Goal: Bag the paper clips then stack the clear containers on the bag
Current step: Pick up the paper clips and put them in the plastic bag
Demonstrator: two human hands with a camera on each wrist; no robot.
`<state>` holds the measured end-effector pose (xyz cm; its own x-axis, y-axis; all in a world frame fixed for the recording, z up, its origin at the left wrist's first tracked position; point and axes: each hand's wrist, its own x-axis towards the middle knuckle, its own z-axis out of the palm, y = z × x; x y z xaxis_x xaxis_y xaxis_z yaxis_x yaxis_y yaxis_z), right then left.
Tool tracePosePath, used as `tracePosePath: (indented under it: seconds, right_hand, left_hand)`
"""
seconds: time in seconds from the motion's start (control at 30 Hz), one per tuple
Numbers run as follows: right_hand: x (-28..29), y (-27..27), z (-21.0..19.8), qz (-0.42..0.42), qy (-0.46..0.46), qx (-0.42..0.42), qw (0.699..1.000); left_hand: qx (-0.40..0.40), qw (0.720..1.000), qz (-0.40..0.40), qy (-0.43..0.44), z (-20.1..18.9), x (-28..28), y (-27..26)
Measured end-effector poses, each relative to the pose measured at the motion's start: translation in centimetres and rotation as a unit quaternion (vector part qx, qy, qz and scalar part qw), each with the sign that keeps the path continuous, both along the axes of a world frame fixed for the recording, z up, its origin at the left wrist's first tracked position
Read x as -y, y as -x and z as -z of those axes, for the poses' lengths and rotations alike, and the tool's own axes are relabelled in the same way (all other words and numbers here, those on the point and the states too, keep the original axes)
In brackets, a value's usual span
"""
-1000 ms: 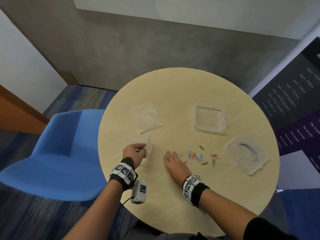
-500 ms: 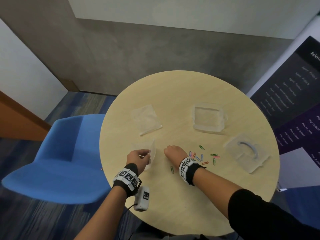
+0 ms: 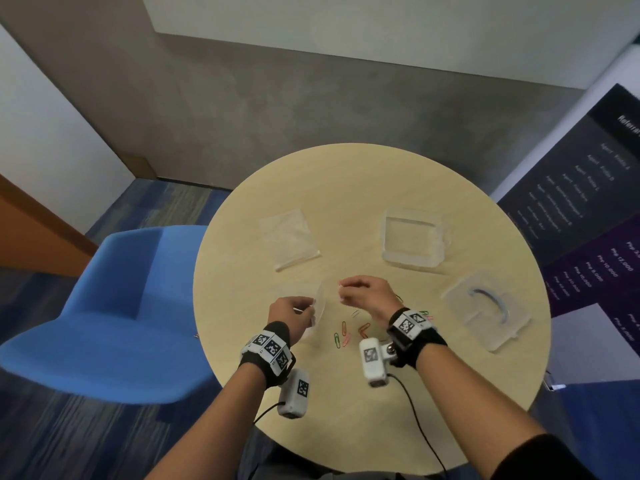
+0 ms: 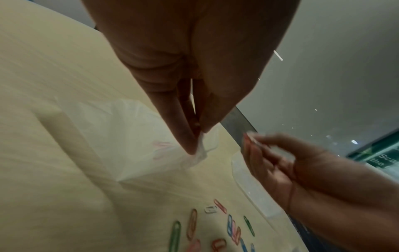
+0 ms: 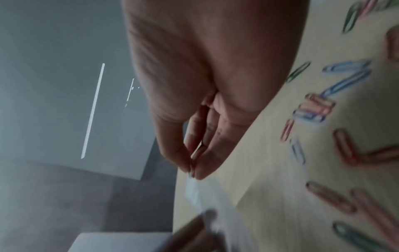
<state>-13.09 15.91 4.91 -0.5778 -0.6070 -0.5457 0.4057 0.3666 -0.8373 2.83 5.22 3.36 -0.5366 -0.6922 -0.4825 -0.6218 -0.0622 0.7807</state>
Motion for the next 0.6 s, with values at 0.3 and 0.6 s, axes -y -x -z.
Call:
tracePosePath:
  seconds: [0.3, 0.6]
  right_hand:
    - [1.4, -3.3, 0.7, -0.087, -0.129, -0.242, 0.958]
    - [-1.8, -0.1, 1.3, -0.023, -0.102, -0.314, 0.944]
  left_hand:
    - [-0.017, 0.999, 0.029, 0.032, -0.1, -1.3, 1.5]
    - [0.0, 1.0, -0.013, 0.023, 0.0, -0.1, 0.8]
